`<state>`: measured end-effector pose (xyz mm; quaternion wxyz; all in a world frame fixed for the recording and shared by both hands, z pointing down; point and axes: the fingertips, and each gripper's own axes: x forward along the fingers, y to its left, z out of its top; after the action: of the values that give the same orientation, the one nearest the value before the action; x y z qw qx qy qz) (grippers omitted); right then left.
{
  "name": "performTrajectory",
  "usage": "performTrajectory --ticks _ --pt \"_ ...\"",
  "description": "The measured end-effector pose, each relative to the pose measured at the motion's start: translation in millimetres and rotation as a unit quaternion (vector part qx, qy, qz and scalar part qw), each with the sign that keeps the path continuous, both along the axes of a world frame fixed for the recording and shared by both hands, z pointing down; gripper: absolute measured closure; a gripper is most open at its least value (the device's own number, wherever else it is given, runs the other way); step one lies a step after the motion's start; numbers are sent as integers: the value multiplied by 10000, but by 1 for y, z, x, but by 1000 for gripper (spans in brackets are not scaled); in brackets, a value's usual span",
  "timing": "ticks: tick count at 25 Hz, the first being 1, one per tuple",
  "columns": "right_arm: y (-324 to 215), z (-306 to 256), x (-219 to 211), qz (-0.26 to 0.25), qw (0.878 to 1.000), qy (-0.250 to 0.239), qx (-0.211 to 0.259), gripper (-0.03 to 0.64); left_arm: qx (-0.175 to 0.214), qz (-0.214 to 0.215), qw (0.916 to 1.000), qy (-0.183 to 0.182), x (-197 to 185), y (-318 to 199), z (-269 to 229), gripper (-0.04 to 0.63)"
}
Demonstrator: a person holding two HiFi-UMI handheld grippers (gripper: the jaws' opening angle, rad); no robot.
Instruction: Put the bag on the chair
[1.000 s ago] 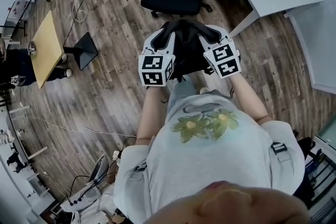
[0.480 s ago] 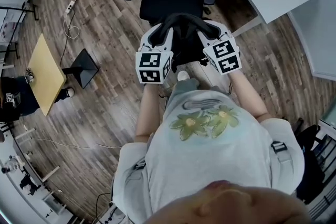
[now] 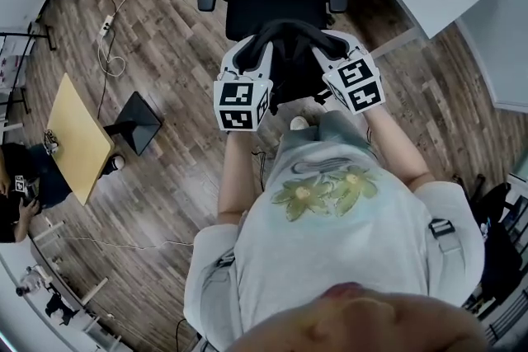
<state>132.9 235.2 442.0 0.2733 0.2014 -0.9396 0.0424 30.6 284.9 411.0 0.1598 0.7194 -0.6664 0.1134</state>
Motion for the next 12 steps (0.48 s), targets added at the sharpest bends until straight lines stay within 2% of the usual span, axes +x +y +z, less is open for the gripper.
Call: performTrajectory --ticks 12 --pt "-25 8 -15 -106 9999 70 -98 520 -159 15 9997 190 -16 -26 11 474"
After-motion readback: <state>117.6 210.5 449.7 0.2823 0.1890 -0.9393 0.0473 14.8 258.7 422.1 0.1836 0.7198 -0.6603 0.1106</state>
